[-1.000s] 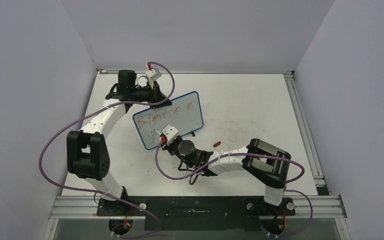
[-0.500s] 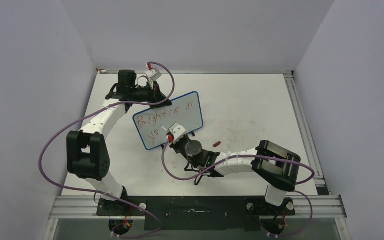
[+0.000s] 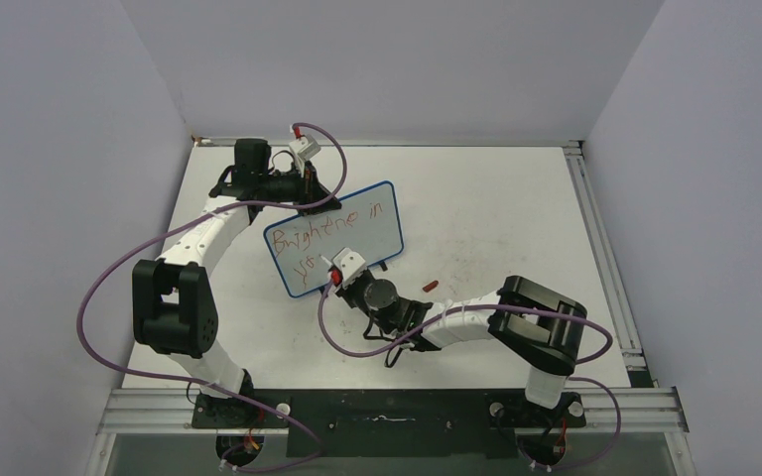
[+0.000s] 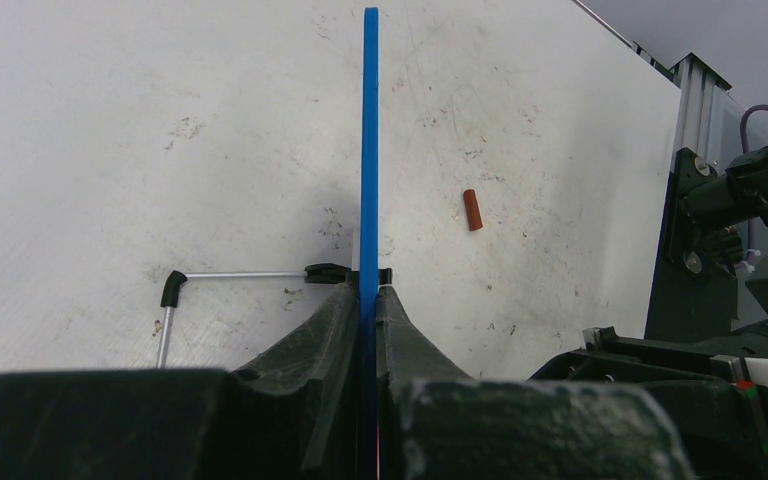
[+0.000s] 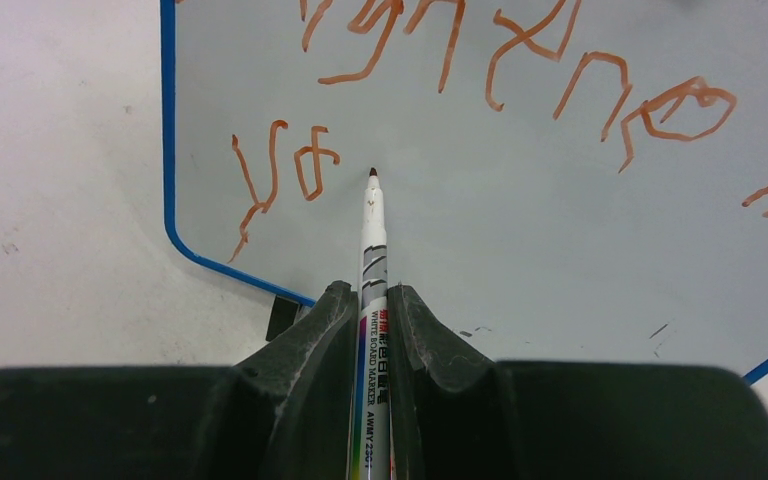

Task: Write a sentence on the whiteboard

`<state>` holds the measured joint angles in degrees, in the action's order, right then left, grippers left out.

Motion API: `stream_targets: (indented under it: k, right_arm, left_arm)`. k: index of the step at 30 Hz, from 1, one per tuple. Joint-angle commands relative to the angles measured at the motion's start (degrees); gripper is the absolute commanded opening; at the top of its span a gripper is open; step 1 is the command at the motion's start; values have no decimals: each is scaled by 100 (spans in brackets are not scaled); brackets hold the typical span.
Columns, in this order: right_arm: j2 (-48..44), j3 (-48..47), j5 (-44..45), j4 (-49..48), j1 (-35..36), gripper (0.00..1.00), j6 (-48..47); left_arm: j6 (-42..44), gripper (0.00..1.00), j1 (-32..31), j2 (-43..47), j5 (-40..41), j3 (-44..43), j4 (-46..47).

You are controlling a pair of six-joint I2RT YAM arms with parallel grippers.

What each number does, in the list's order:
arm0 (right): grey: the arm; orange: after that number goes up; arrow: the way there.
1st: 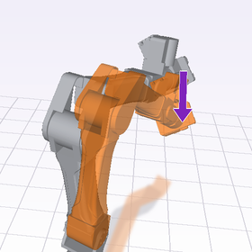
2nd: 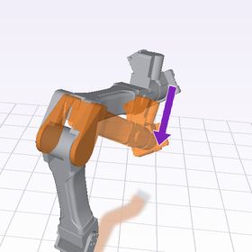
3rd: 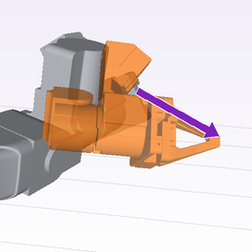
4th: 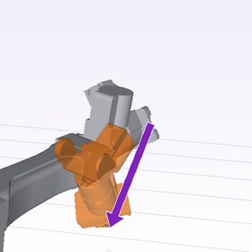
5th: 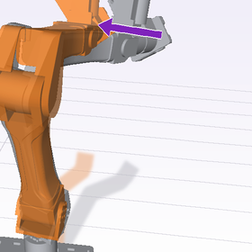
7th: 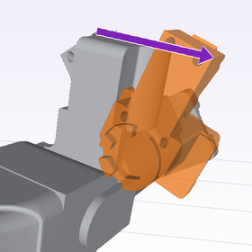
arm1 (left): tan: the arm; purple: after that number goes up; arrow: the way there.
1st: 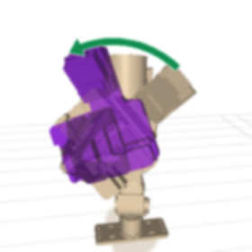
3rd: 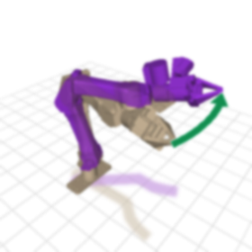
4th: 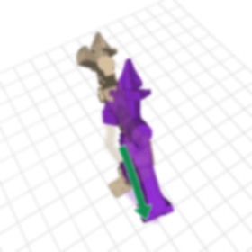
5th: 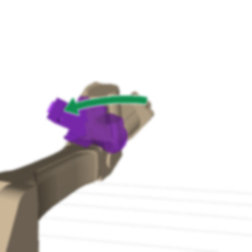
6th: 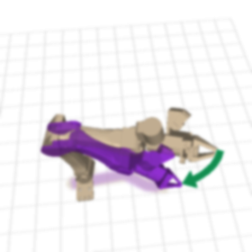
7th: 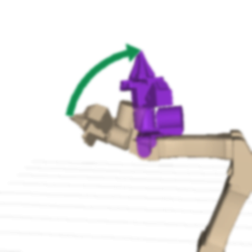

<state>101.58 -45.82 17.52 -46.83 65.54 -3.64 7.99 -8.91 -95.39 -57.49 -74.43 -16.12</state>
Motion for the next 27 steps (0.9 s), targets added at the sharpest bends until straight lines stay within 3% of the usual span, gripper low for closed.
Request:
stream_targets:
  k: [1,27]
  right_arm:
    - [61,-119,-116,-216,-59,5,97]
    - [143,197,163,-30,-65,5,349]
  left_arm:
    - [19,0,-92,-49,15,236,-822]
    - [19,0,-93,-49,1,236,-820]
